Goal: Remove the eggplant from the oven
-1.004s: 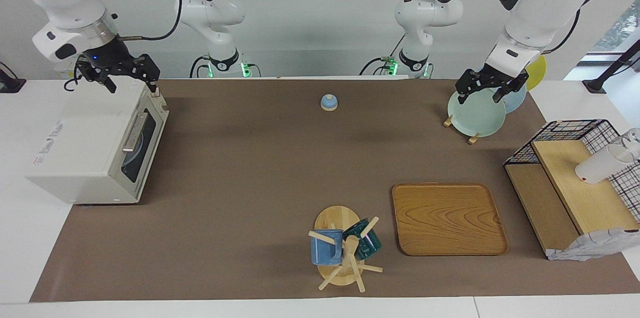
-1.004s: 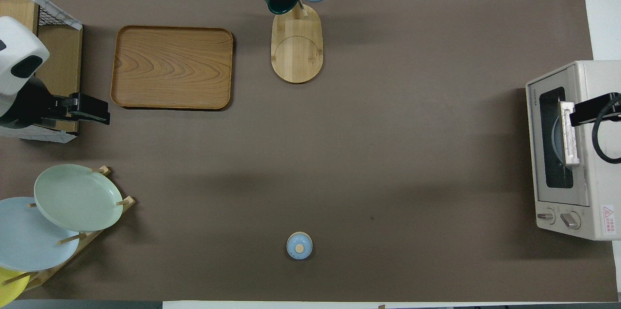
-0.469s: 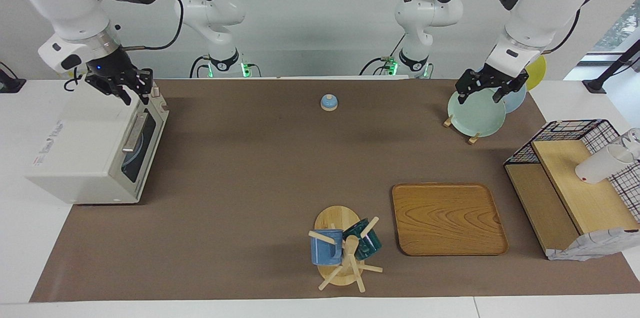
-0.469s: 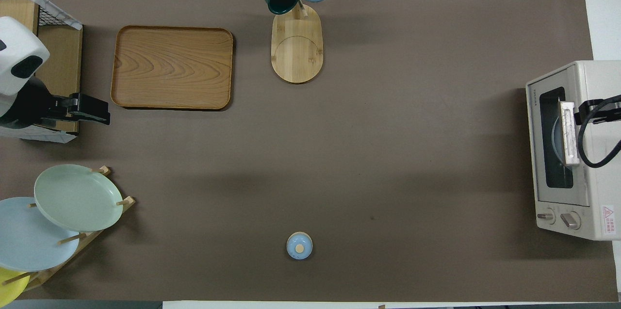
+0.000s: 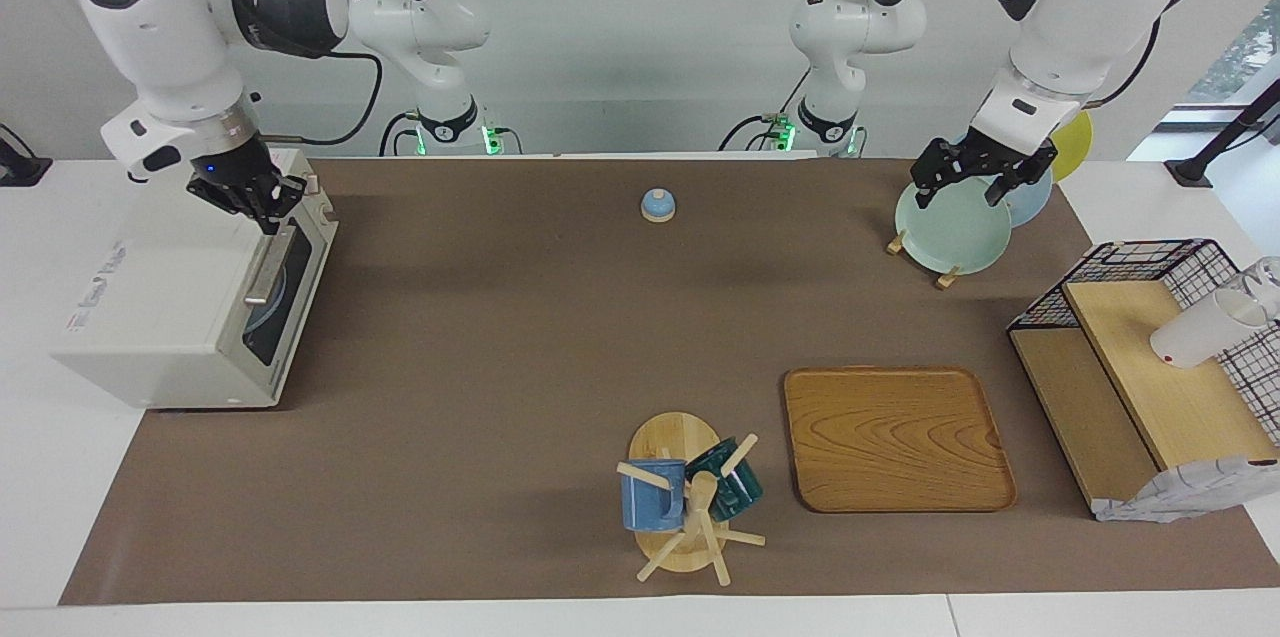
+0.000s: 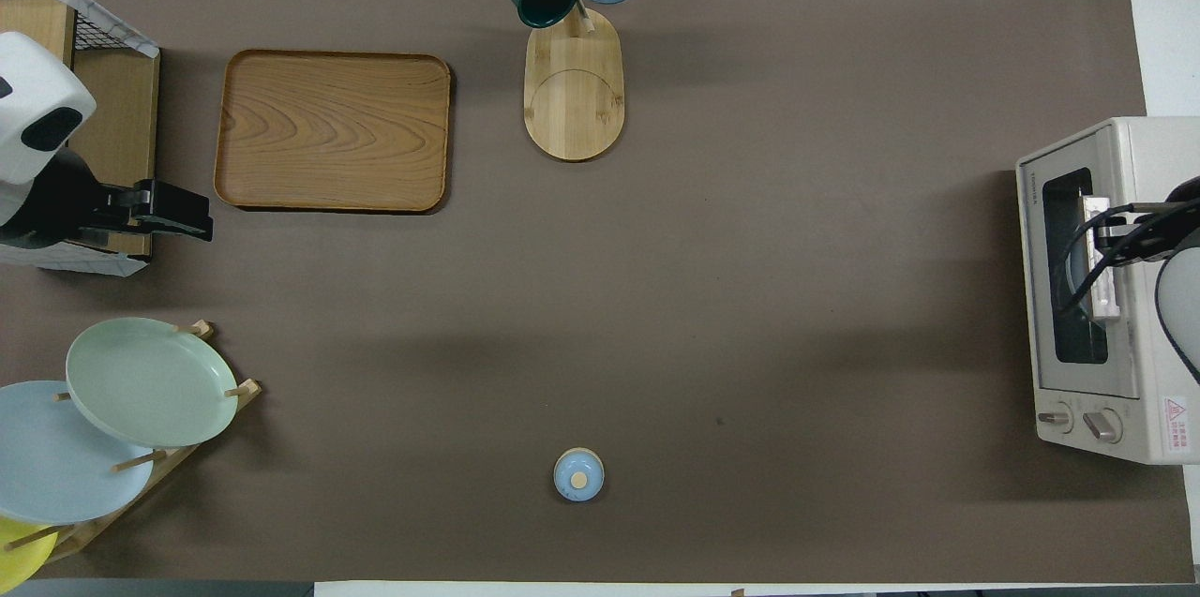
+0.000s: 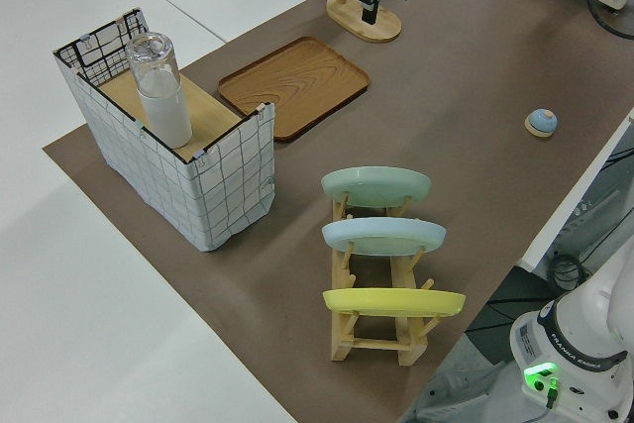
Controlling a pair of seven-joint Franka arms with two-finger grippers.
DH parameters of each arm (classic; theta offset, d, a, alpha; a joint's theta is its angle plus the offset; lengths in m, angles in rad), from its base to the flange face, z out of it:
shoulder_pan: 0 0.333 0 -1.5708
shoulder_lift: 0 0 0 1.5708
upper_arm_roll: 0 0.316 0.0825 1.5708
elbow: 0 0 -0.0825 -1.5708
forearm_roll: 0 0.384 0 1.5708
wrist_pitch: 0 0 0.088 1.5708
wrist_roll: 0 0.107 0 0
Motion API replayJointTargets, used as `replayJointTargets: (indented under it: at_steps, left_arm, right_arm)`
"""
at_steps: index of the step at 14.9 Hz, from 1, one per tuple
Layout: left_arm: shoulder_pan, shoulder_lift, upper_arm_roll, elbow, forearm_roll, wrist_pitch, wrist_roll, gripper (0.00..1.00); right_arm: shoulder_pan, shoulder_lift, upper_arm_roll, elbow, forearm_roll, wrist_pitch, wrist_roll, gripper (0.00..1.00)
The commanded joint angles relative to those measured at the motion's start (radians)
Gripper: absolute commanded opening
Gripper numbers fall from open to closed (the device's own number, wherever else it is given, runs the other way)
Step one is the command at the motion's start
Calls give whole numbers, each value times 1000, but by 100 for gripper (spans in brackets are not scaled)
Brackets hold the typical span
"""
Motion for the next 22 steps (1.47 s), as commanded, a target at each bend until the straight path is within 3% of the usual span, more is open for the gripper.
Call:
replayJointTargets:
  at_steps: [1,6,11,22]
  left_arm:
    - [-4,-3,6,-1,-7,0,-4,100]
    - [-4,-3,6,-1,-7,0,-4,100]
    - [-4,-3,6,-1,-7,0,-4,100]
    - [-4,-3,6,-1,-7,0,-4,100]
  right_arm:
    - [-22,-7,3,-43,-34,51,14,0]
    - [-47,2,4,-91,-34,108,20,0]
    - [-41,7,6,-203,-34,248,20,0]
    - [62,125,10,-269,40,479,111,0]
